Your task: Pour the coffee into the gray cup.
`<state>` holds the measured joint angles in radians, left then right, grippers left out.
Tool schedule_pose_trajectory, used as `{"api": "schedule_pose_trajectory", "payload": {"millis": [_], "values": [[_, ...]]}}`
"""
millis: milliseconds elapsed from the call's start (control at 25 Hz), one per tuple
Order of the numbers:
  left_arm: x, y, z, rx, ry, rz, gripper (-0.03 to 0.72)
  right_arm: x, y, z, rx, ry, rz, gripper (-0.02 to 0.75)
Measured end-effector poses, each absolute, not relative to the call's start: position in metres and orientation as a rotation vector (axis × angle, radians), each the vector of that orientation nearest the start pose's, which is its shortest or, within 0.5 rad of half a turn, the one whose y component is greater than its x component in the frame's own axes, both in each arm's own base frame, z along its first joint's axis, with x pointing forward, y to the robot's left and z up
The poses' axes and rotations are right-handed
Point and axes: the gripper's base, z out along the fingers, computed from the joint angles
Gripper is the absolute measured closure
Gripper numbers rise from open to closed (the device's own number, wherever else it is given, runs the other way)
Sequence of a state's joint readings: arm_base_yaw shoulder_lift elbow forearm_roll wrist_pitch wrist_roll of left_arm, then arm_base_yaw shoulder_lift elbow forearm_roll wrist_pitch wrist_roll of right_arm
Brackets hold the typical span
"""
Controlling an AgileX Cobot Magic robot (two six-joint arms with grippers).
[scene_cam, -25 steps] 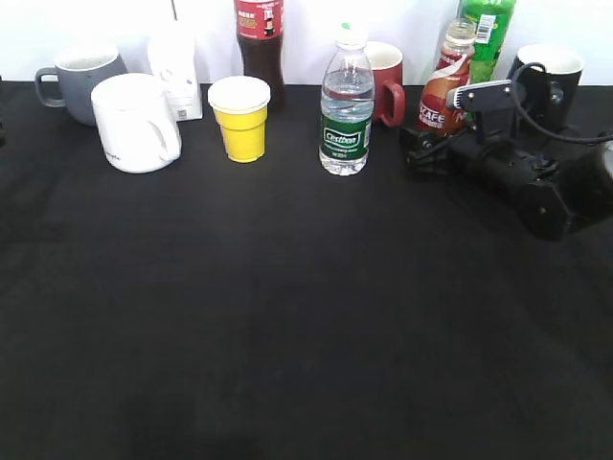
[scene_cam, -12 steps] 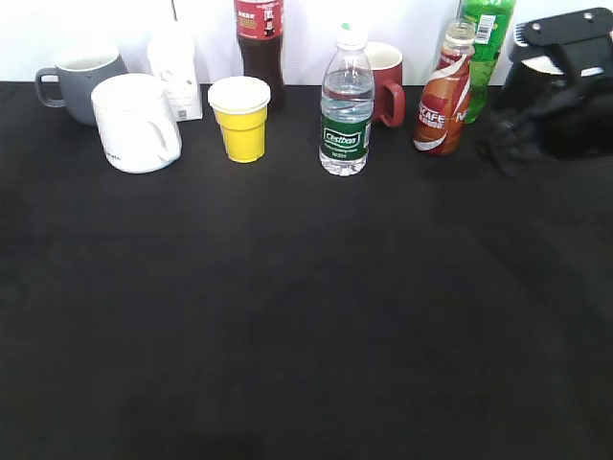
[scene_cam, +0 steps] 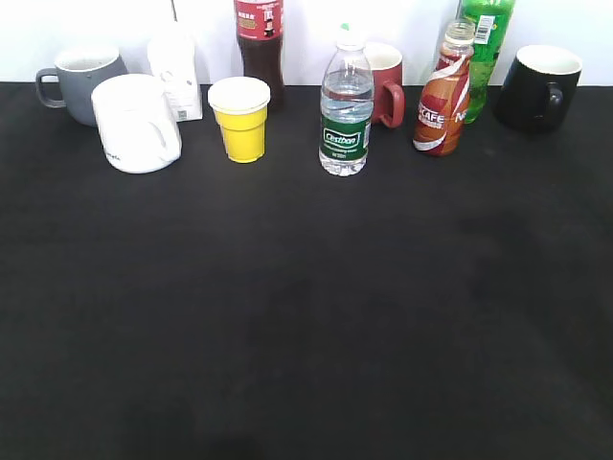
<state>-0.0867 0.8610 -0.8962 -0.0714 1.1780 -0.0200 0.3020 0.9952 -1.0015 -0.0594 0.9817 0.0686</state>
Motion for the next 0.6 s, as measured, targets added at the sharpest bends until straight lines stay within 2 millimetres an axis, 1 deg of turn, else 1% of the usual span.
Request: {"api": "schedule_pose_trajectory", "payload": {"millis": [40,80,120,160,240,280,320,360,400,440,520,560,600], "values": [[0.111,-0.016,0.348,0.077,2.523,-0.136,0.232,0.158,0.044,0.366,-0.296,2.407,0.095,0.147],[0.094,-0.014,0.351,0.078,2.470,-0.138,0.232,0.141,0.039,0.373,-0.284,2.389,0.101,0.148],[0.079,-0.013,0.347,0.079,2.446,-0.139,0.232,0.123,0.033,0.379,-0.270,2.371,0.108,0.148],[0.064,-0.012,0.341,0.088,2.427,-0.137,0.232,0.109,0.029,0.379,-0.266,2.365,0.110,0.148],[0.040,-0.010,0.326,0.113,2.375,-0.129,0.232,0.086,0.022,0.364,-0.263,2.365,0.110,0.148],[0.031,-0.009,0.317,0.132,2.357,-0.121,0.232,0.076,0.018,0.353,-0.263,2.364,0.100,0.148],[0.024,-0.008,0.306,0.142,2.354,-0.117,0.232,0.066,0.014,0.341,-0.263,2.362,0.089,0.148],[0.021,-0.008,0.296,0.144,2.358,-0.116,0.232,0.057,0.011,0.325,-0.263,2.366,0.079,0.148],[0.019,-0.008,0.287,0.146,2.373,-0.117,0.232,0.050,0.008,0.314,-0.262,2.342,0.074,0.148],[0.019,-0.008,0.285,0.156,2.374,-0.113,0.232,0.044,0.005,0.302,-0.261,2.311,0.070,0.148],[0.021,-0.008,0.287,0.184,2.335,-0.102,0.232,0.040,0.004,0.282,-0.263,2.297,0.062,0.148],[0.023,-0.008,0.286,0.186,2.314,-0.101,0.232,0.041,0.004,0.274,-0.267,2.316,0.058,0.148],[0.025,-0.008,0.285,0.185,2.294,-0.099,0.232,0.041,0.004,0.273,-0.268,2.315,0.059,0.148]]}}
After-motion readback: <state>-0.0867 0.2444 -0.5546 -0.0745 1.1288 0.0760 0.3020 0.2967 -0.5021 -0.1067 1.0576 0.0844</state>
